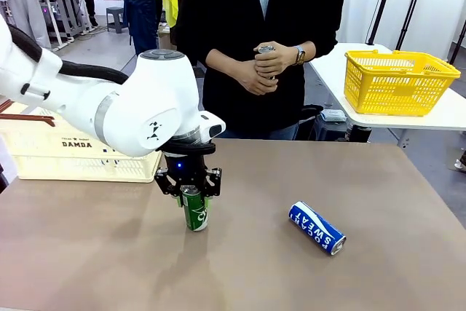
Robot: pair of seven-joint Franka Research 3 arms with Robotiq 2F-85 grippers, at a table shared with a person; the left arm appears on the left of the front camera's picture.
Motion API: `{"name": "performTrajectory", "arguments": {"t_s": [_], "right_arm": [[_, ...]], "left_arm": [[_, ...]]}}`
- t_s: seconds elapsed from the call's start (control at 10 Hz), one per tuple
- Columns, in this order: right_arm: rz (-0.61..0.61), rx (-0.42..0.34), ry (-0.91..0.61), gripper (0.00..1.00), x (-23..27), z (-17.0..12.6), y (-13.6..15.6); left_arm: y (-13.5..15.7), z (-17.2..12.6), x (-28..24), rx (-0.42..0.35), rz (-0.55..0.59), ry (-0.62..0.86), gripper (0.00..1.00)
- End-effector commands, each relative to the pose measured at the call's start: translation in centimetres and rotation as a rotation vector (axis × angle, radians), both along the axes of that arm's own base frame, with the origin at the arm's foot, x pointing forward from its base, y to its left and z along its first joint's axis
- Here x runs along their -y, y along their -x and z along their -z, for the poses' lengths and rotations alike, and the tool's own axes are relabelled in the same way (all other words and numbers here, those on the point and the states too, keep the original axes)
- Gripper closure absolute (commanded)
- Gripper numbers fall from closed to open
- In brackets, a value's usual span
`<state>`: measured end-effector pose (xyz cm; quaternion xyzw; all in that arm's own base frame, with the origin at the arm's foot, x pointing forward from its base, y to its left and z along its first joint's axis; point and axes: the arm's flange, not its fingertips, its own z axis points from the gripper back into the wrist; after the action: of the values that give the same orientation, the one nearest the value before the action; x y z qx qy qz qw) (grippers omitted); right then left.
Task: Place the drinks into the Shopping basket.
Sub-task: Pick up one drink and place it into the Shopping basket.
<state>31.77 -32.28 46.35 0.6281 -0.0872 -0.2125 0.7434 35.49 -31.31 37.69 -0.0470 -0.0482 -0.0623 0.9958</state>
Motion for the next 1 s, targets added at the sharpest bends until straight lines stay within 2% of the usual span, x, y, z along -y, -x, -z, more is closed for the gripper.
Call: {"name": "performTrajectory", "arguments": {"t_s": [0.0, 0.3, 0.4, 0.5, 0.6, 0.7, 0.9], "right_arm": [[-0.002, -0.019, -0.008, 0.00, -0.1, -0.5, 0.2], [-0.002, -0.019, -0.008, 0.00, -0.1, -0.5, 0.2], [-0.002, -0.019, -0.008, 0.00, -0.1, -0.5, 0.2], [-0.002, -0.019, -0.008, 0.00, -0.1, -0.5, 0.2], [-0.002, -0.019, -0.008, 0.00, -0.1, -0.5, 0.2], [-0.002, -0.019, -0.008, 0.00, -0.1, -0.5, 0.2], [-0.002, -0.019, -0.008, 0.00, -0.1, -0.5, 0.2]], "left_arm": [[1.3, -6.0, -2.0, -0.015, 0.057, -0.043, 1.00], [4.1, -18.2, -5.6, 0.008, 0.130, 0.005, 1.00], [4.5, -20.2, -6.6, 0.051, 0.068, -0.016, 1.00], [4.9, -21.2, -7.2, 0.053, 0.070, -0.013, 1.00], [5.1, -21.4, -7.6, 0.079, 0.016, -0.026, 1.00], [5.7, -21.7, -7.0, 0.052, 0.079, -0.014, 1.00], [5.7, -21.7, -7.0, 0.052, 0.079, -0.014, 1.00]]}}
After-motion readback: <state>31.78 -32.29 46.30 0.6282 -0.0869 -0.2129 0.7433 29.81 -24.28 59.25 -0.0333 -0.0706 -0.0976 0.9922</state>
